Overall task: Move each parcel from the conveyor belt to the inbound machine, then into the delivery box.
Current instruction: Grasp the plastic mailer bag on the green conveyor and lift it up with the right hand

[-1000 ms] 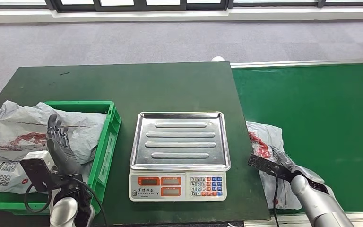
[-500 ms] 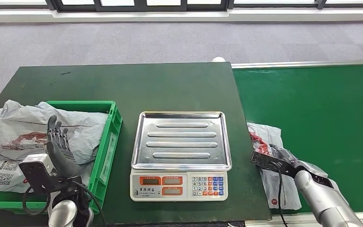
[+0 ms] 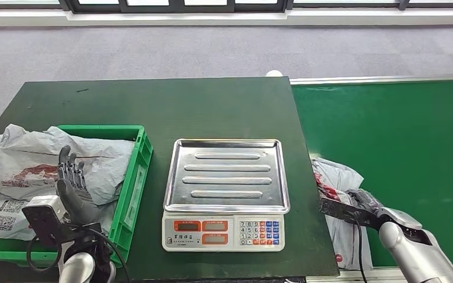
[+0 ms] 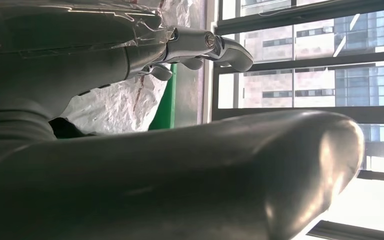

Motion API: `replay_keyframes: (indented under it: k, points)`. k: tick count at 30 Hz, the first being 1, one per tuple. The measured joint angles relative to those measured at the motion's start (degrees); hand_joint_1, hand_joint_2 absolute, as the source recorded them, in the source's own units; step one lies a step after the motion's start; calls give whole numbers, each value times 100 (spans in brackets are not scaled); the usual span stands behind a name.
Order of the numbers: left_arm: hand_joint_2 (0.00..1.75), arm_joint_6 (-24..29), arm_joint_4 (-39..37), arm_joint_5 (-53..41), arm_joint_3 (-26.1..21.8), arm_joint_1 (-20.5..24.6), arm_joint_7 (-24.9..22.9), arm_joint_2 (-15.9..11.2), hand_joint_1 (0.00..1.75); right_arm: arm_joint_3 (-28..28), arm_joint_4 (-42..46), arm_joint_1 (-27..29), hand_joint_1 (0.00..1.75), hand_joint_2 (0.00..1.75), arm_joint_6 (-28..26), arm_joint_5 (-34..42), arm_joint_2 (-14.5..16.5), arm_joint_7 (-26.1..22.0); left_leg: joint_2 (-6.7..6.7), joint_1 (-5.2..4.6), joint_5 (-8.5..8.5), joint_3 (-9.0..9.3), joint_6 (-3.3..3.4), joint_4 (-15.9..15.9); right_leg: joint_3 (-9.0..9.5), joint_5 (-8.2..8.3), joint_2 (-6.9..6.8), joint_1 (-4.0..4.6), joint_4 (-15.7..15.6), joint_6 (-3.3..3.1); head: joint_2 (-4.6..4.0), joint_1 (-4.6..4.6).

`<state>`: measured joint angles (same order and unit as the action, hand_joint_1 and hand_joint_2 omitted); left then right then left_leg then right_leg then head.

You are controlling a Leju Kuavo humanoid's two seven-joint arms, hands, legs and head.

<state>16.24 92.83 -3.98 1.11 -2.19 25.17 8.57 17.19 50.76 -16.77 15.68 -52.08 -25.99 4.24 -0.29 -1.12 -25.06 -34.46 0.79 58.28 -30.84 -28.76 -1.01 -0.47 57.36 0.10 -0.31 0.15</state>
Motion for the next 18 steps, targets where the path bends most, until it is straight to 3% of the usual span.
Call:
replay_keyframes:
  k: [10, 12, 15, 18]
  points:
    - [0, -110, 16, 72, 0, 12, -65, 0, 0, 6, 554, 314, 175, 175, -25, 8, -72, 60, 0, 0, 0, -19, 0, -1, -14, -2, 1, 0, 3, 0, 0, 1]
    - [0, -98, 65, 90, 0, -36, -55, 1, 0, 7, 664, 325, 175, 175, -529, -264, -50, 162, 1, -1, 0, -28, 0, -1, -18, 0, 1, 1, 6, 0, 0, 2]
    - [0, -83, 295, 97, -2, -248, -34, 18, 0, -54, 977, 255, 175, 175, -1853, -1086, 143, 667, 15, -3, 1, -40, -1, -1, -41, 3, 14, 0, 12, -3, 0, 2]
    - [0, -103, 510, 84, -4, -409, -32, 57, 0, -247, 1469, 112, 175, 175, -2089, -1510, 359, 927, 23, -1, 2, -38, -1, -1, -47, 4, 20, 1, 12, -5, 0, 1]
